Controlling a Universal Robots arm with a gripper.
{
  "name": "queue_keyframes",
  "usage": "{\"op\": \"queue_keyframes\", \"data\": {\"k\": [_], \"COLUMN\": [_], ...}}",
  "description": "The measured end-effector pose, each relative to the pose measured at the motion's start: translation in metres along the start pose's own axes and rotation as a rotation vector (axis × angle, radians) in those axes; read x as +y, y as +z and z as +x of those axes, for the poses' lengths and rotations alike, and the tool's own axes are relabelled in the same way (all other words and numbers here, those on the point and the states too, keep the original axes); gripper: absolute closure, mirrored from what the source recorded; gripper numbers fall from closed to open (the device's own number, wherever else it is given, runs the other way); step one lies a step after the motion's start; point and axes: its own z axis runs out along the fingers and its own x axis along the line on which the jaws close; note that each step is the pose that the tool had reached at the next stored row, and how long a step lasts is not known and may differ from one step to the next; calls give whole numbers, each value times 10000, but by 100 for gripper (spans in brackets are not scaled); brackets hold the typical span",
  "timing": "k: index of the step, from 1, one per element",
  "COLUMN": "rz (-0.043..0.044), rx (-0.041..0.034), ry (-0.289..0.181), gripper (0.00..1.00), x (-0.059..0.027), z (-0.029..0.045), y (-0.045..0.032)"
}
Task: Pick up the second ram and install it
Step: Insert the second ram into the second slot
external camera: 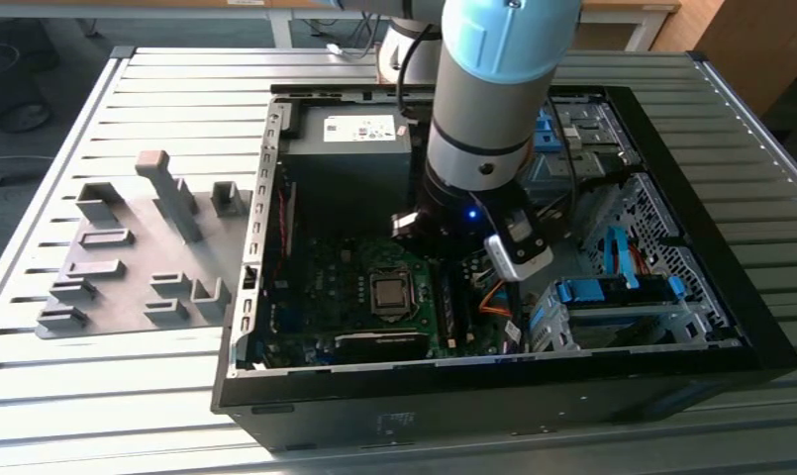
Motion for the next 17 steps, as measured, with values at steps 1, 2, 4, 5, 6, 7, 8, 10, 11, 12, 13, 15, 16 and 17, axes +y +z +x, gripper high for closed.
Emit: {"op": "queue_keyframes", "data": {"k": [1, 2, 4, 5, 6, 7, 8, 10, 11, 12, 13, 15, 16, 17], "rz": [-3, -5, -9, -13, -18, -26, -32, -54, -69, -79, -89, -109, -111, -117], "rx": [0, 1, 1, 1, 1, 0, 1, 2, 2, 3, 4, 3, 4, 4], "ry": [0, 0, 3, 6, 7, 7, 7, 7, 7, 7, 8, 9, 8, 8], "gripper": [86, 86, 86, 86, 86, 86, 86, 86, 86, 86, 86, 86, 86, 86], "x": [0, 0, 0, 0, 0, 0, 0, 0, 0, 0, 0, 0, 0, 0], "z": [2, 3, 4, 4, 4, 5, 5, 6, 6, 6, 7, 7, 7, 7], "y": [3, 6, 10, 13, 16, 20, 24, 33, 37, 38, 38, 38, 33, 27]}}
